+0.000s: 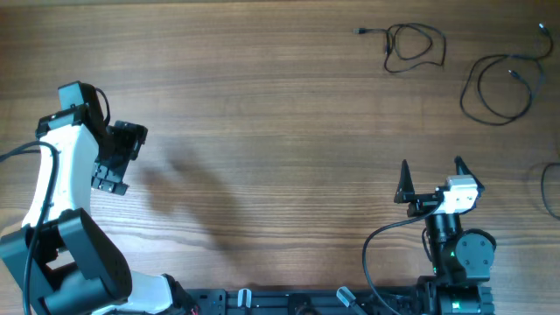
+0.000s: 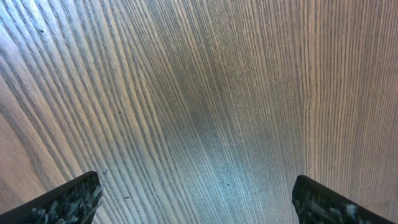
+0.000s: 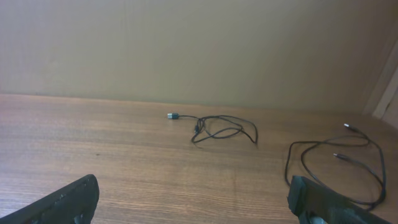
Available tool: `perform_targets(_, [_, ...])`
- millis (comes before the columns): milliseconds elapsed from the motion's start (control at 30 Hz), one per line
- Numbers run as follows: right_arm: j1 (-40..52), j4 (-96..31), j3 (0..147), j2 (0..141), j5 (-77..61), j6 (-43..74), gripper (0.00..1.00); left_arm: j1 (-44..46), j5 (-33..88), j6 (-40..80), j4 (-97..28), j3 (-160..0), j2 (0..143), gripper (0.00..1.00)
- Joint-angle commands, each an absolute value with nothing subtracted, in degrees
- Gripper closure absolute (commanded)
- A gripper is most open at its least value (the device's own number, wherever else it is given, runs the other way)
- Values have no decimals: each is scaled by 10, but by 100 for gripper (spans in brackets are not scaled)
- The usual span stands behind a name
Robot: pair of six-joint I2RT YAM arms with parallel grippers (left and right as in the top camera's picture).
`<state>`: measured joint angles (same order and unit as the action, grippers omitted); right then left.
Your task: Untangle cables
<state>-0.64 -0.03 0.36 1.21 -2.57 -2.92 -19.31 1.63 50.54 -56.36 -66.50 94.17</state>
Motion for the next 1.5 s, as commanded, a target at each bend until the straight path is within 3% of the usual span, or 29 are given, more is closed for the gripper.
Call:
perform_targets(0, [-6,0,3,2,-33,-34,0,-196,15,513,-564,-668,937,0])
perform_targets(400, [-6,1,3,2,-33,-34,0,-196,15,513,-523,-668,937,0])
perform_targets(500, [-6,1,3,2,-33,-34,0,-196,83,506,-517,-668,937,0])
perform_targets(633, [-6,1,3,2,-33,-34,0,-176,236,316,-477,-668,934,0])
perform_targets(733, [-6,1,3,2,-33,-34,0,-137,246,230,-482,-666,908,0])
perform_targets(1267, [-6,1,3,2,-33,-34,0,-18,229,199,-530,-561,374,0])
perform_targets(1467, [-6,1,3,2,-33,-34,0,-18,229,199,-558,-561,262,0])
